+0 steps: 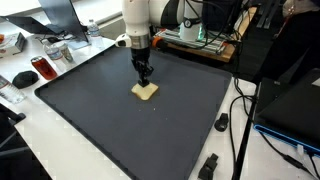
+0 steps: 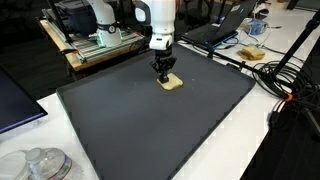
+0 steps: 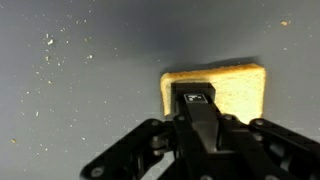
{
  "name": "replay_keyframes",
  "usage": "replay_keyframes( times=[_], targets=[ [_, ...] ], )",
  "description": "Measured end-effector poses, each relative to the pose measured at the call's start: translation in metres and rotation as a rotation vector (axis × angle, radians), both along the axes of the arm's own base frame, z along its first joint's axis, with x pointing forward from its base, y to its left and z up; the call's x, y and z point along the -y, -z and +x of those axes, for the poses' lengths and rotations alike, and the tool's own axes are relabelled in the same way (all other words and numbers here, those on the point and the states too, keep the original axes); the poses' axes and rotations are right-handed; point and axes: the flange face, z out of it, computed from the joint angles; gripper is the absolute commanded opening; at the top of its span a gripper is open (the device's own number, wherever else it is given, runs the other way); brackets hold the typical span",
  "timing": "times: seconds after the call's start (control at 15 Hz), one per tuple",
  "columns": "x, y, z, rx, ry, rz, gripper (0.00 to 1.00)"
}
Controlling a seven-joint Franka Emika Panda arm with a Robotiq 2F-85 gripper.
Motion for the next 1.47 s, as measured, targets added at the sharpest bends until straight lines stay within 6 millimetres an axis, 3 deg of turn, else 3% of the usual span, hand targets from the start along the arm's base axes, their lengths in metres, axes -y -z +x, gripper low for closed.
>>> replay_keyframes(
  times=[1.47],
  targets=[
    [-0.0036, 0.0088, 0.01, -0.025, -0.061, -0.024, 0.05]
  ],
)
